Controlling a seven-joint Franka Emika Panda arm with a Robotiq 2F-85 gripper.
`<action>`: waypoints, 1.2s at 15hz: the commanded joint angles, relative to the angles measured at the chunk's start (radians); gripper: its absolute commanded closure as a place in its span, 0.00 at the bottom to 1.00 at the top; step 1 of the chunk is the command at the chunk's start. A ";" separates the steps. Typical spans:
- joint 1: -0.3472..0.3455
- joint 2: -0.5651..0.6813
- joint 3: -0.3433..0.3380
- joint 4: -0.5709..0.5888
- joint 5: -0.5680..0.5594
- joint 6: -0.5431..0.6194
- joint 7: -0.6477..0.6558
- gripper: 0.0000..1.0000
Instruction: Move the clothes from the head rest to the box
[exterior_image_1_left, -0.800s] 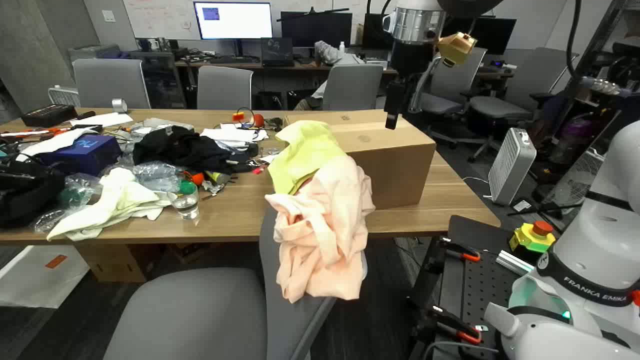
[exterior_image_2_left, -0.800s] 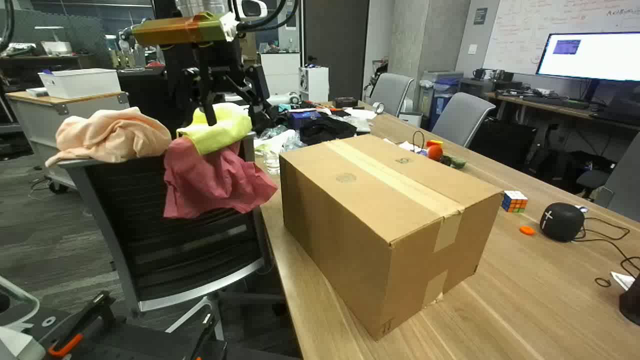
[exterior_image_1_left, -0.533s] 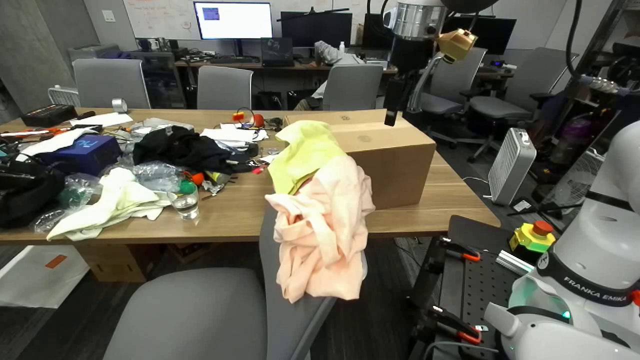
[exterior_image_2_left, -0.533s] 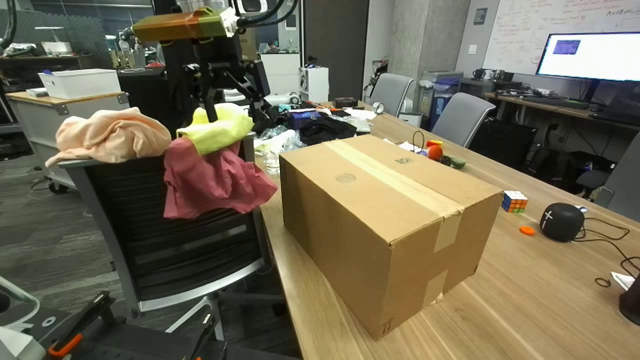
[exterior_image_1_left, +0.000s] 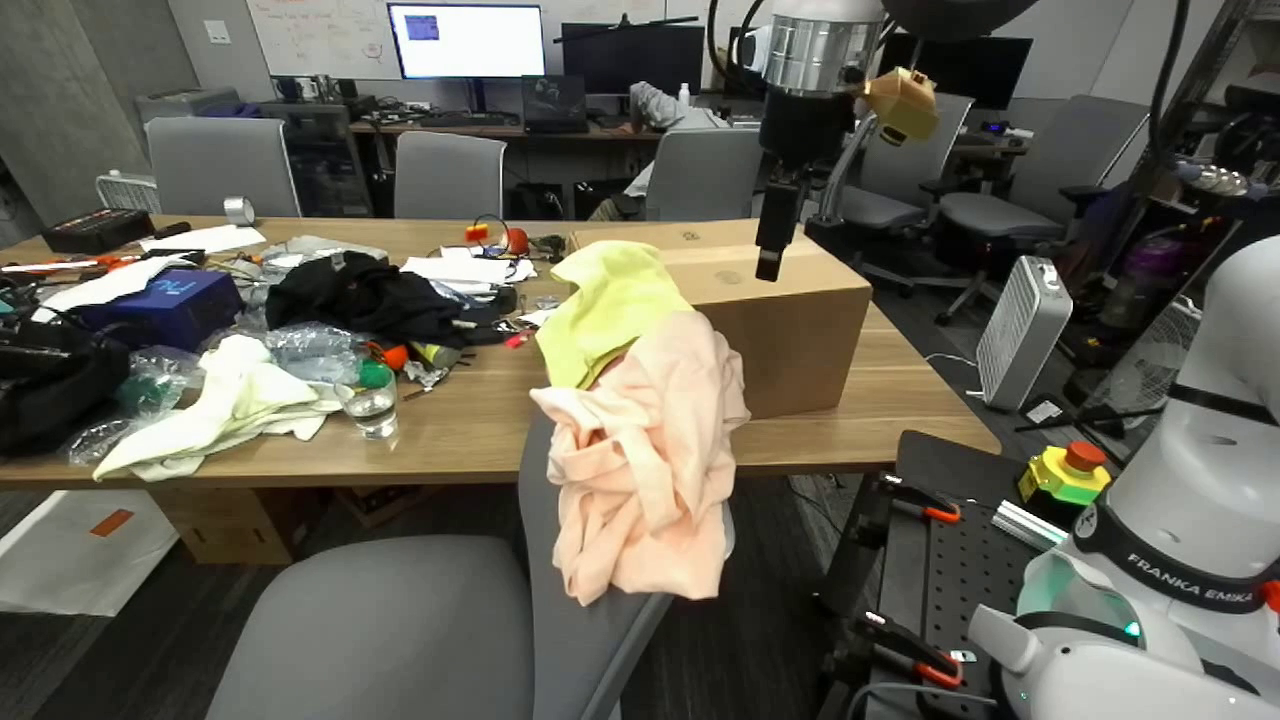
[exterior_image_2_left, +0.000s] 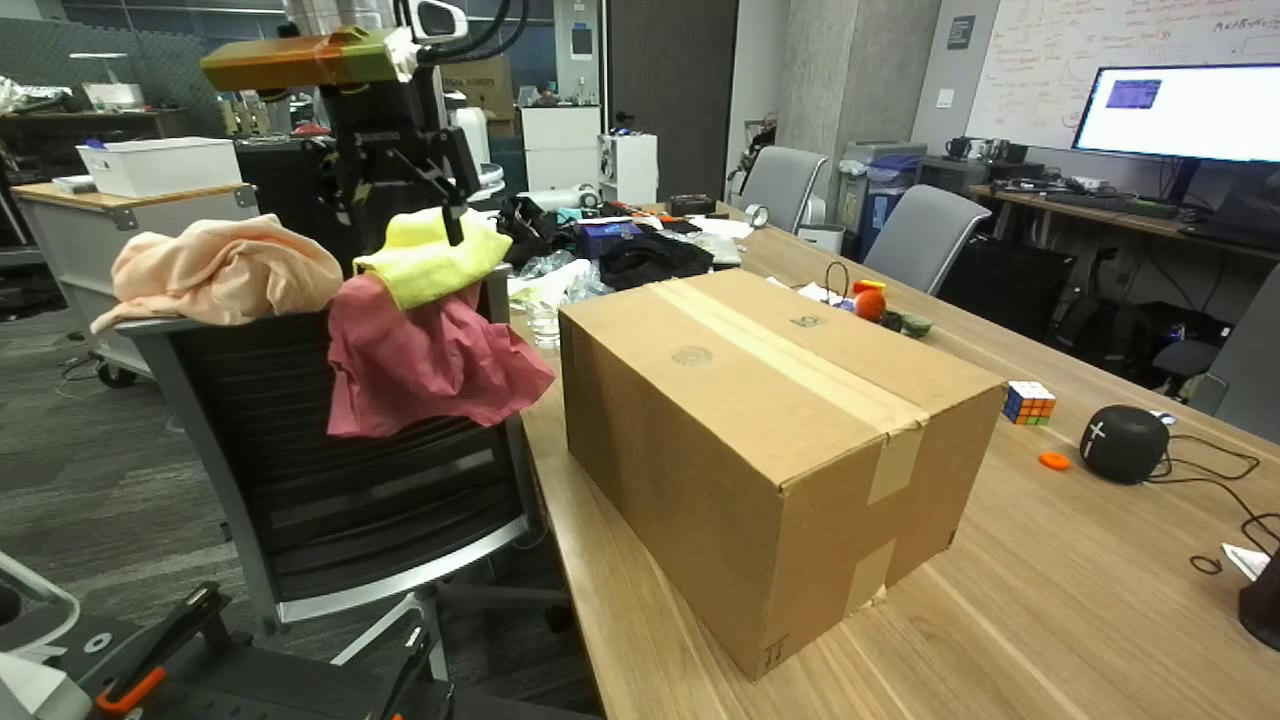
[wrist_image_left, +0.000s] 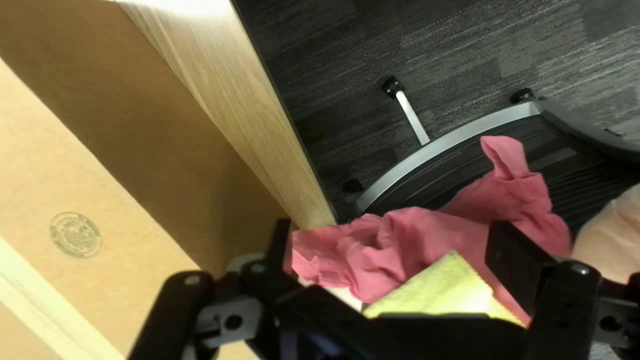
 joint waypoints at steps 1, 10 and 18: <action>0.061 -0.041 0.036 -0.019 0.041 0.005 -0.030 0.00; 0.200 -0.078 0.119 -0.076 0.179 0.070 -0.003 0.00; 0.291 -0.082 0.220 -0.189 0.259 0.331 0.048 0.00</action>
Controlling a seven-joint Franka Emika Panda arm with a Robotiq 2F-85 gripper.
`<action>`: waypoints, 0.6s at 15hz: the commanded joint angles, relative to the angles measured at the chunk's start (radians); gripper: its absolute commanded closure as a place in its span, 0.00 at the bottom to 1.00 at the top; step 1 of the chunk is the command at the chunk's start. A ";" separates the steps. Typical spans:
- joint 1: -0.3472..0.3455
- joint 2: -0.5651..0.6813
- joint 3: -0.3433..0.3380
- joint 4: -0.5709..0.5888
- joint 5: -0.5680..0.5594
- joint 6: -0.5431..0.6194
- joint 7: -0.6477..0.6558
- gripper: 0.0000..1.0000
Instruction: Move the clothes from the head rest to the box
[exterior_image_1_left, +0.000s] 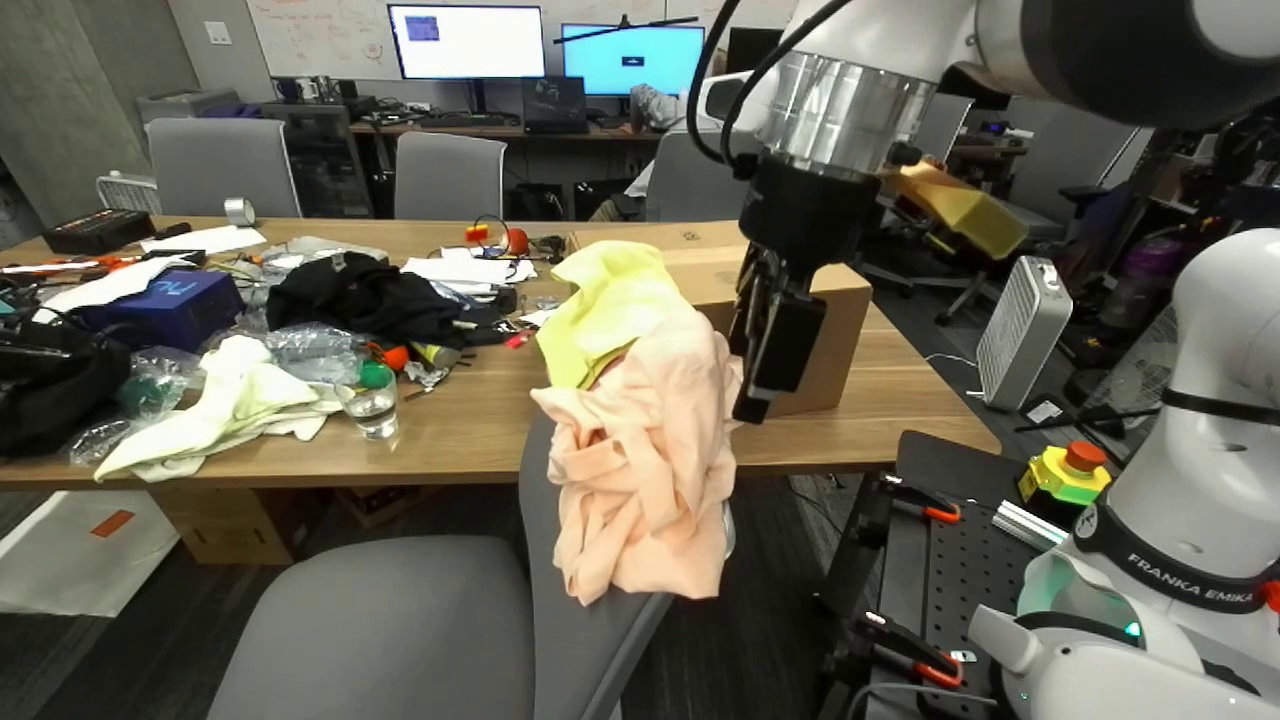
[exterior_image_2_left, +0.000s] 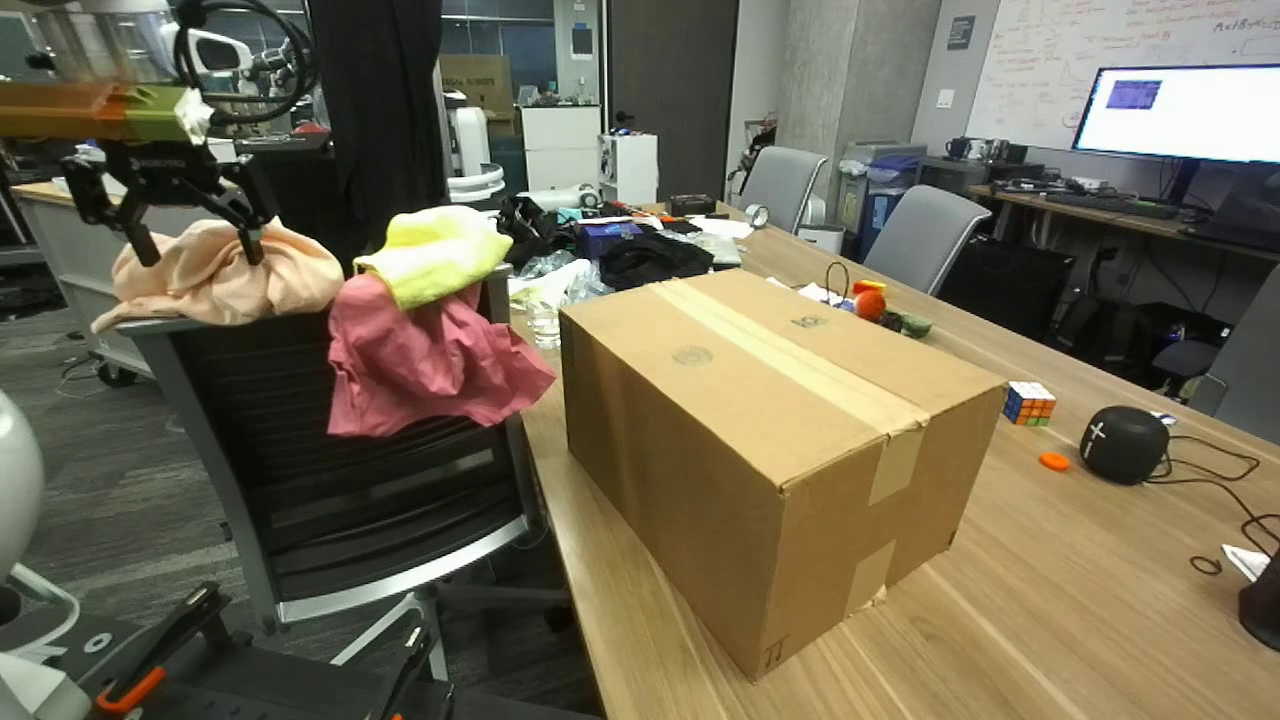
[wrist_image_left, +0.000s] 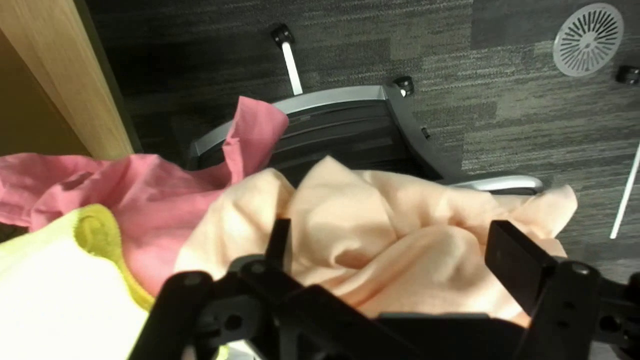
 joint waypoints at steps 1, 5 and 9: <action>0.031 -0.020 0.049 -0.065 0.015 0.166 0.045 0.00; 0.046 -0.013 0.076 -0.099 0.003 0.304 0.083 0.00; 0.030 -0.006 0.078 -0.110 -0.027 0.321 0.088 0.26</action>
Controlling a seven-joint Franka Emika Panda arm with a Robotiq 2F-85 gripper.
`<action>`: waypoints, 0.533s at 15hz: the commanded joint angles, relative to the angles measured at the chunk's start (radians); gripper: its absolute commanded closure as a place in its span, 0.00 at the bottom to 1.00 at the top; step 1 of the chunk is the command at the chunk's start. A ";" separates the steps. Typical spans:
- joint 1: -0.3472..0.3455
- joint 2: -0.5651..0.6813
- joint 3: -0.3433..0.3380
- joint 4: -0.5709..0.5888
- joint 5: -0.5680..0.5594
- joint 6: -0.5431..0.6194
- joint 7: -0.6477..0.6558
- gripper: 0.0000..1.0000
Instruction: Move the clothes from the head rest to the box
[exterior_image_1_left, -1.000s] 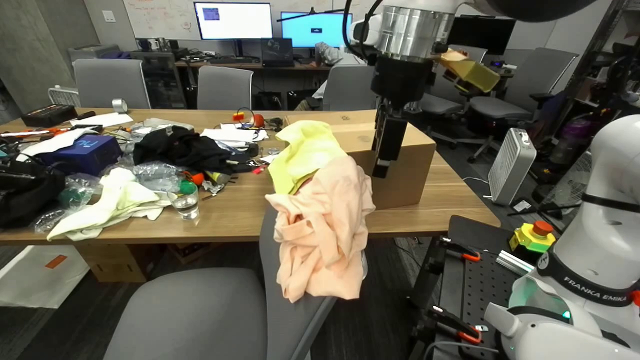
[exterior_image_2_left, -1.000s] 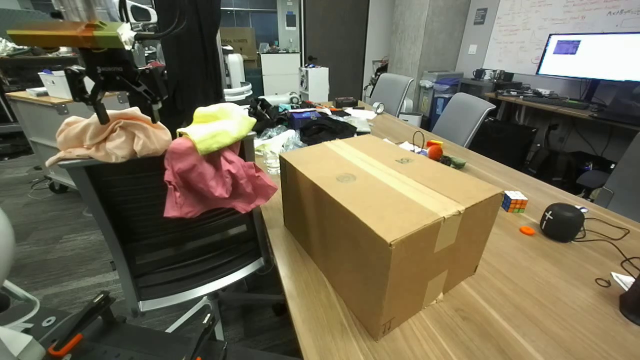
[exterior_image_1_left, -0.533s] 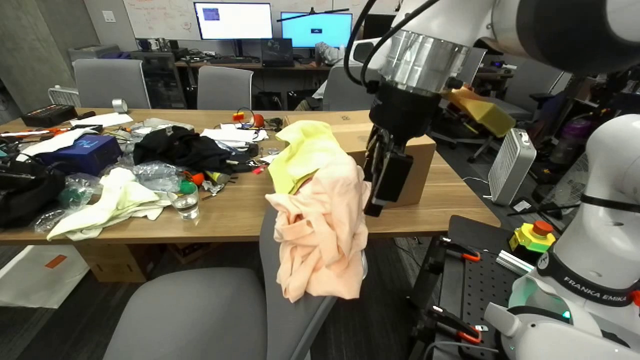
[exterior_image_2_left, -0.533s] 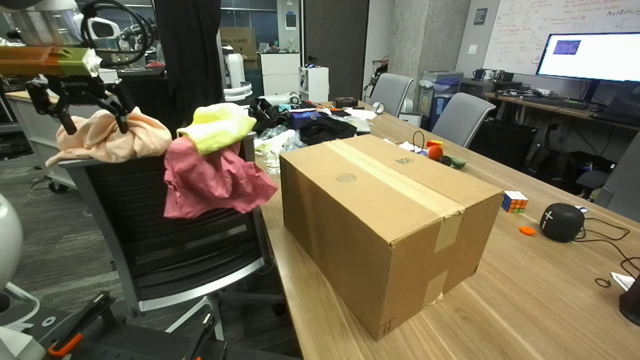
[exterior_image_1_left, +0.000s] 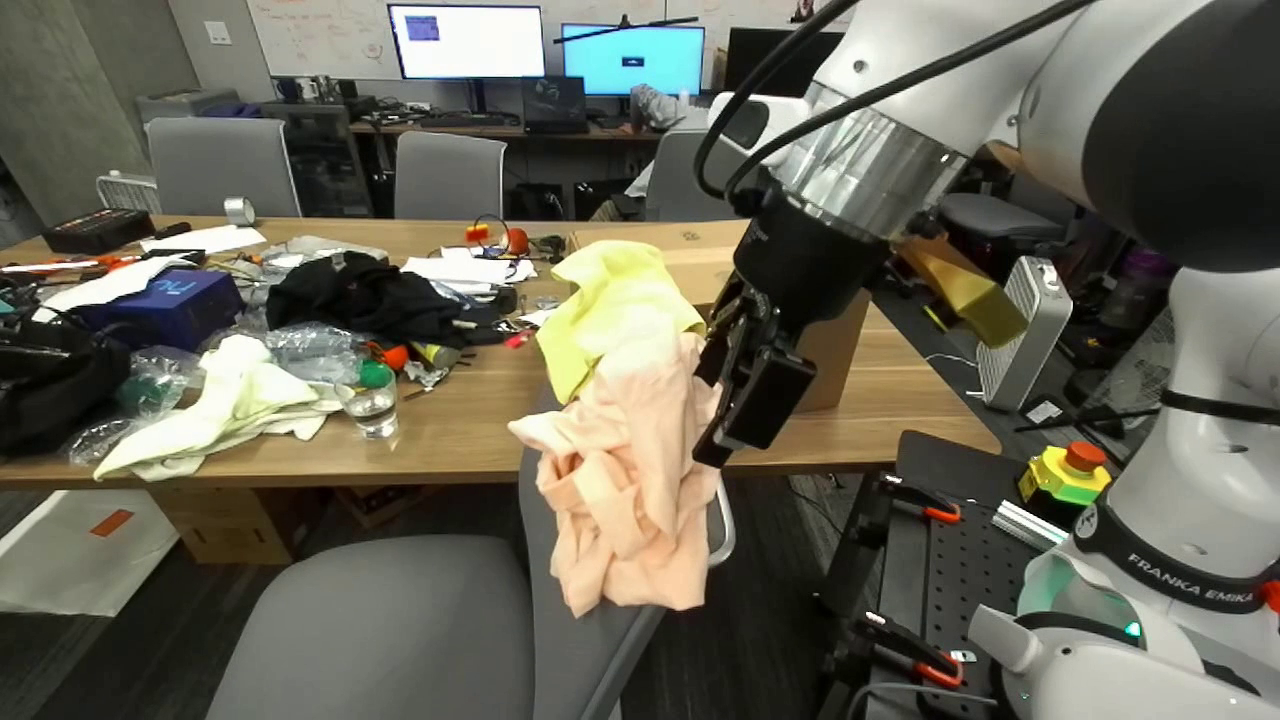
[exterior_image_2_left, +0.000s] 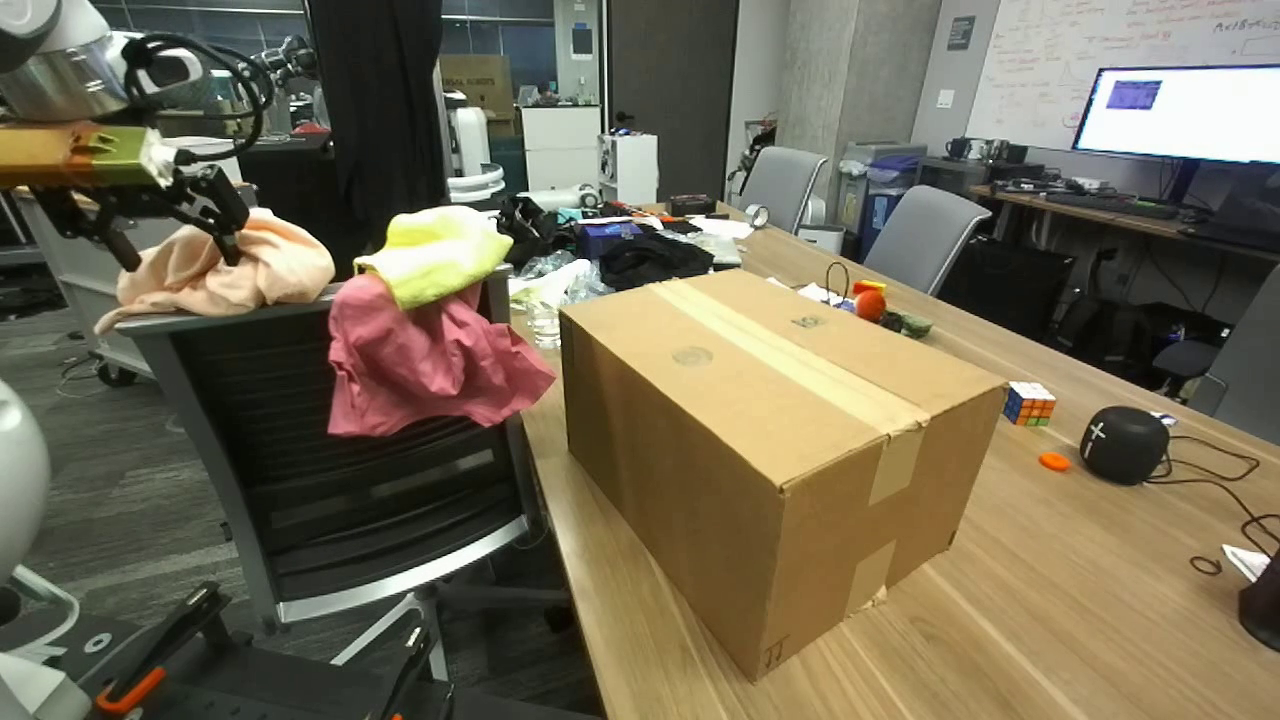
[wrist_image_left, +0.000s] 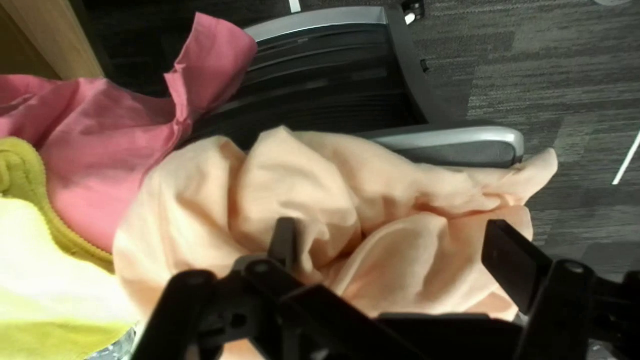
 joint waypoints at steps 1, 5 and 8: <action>-0.017 -0.007 0.008 -0.016 -0.033 0.031 0.032 0.32; -0.052 -0.013 0.011 -0.024 -0.087 0.022 0.042 0.65; -0.073 -0.016 0.012 -0.027 -0.124 0.020 0.056 0.87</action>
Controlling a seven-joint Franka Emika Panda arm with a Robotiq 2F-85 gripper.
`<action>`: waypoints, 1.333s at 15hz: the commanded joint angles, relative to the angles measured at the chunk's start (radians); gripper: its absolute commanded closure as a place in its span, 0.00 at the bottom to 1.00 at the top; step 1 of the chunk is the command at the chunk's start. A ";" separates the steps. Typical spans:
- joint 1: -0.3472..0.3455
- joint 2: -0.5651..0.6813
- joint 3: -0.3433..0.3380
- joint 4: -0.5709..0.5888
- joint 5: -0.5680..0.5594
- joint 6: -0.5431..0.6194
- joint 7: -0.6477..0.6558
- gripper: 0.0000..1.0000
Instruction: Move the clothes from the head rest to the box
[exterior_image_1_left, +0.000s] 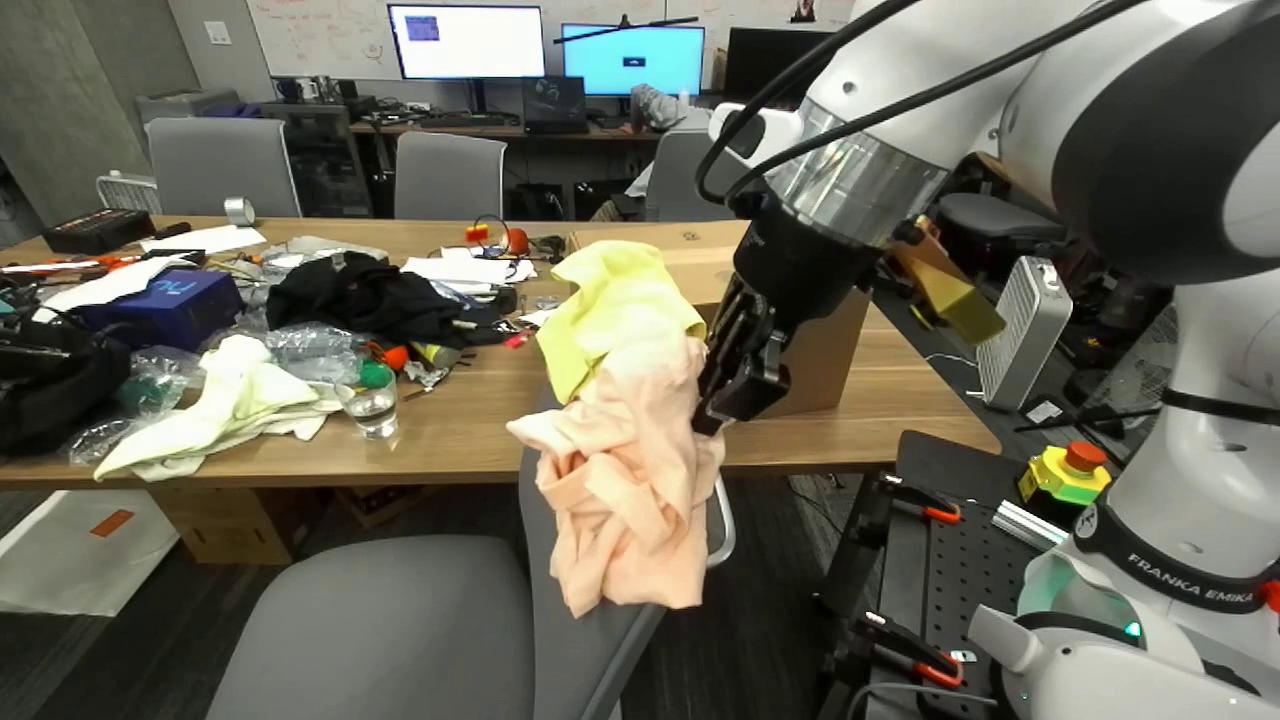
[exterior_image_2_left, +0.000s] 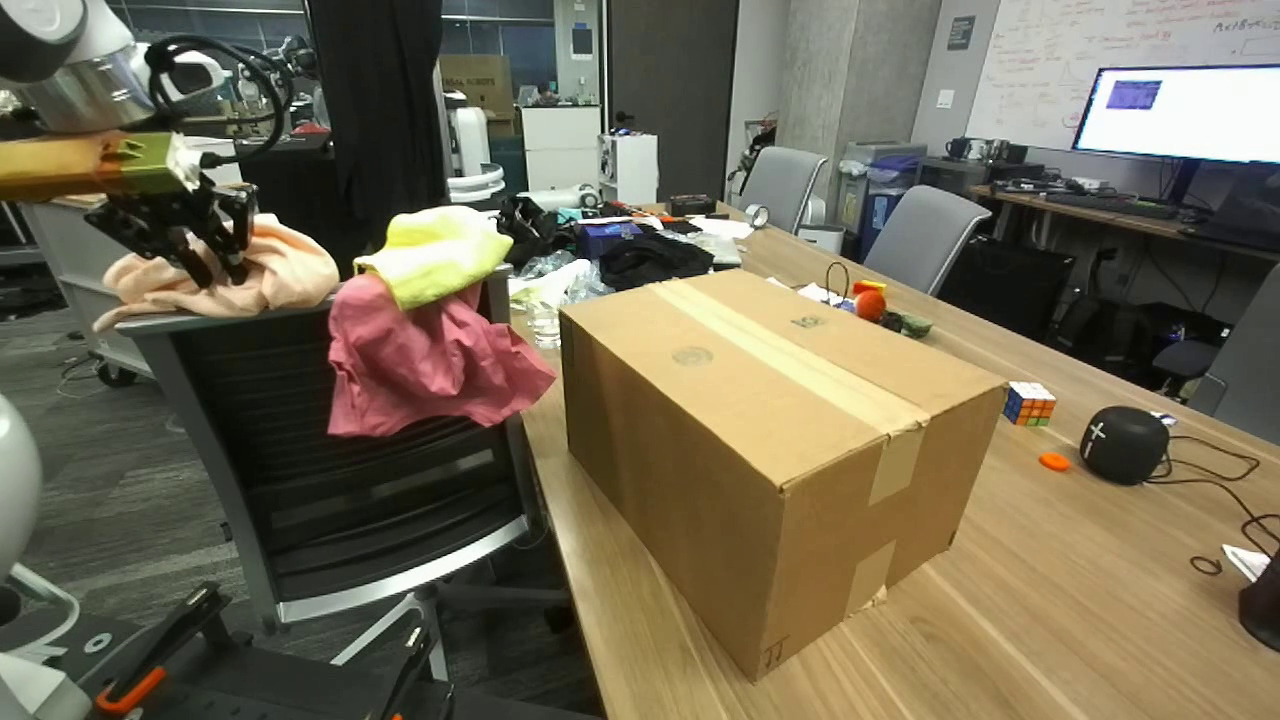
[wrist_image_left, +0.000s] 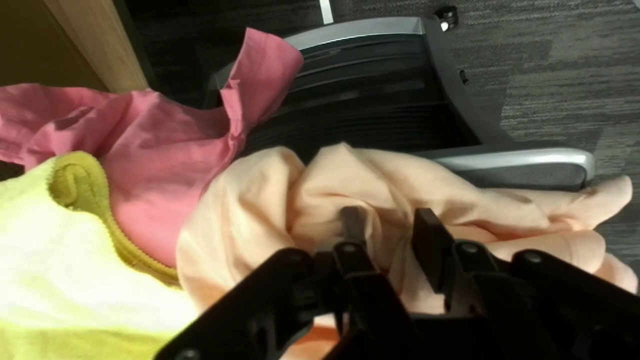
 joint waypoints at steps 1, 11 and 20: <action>-0.032 -0.016 0.011 -0.011 -0.050 0.020 0.036 0.96; -0.060 -0.060 -0.001 0.007 -0.066 0.024 0.058 0.99; -0.160 -0.181 -0.050 0.157 -0.051 0.049 0.096 0.99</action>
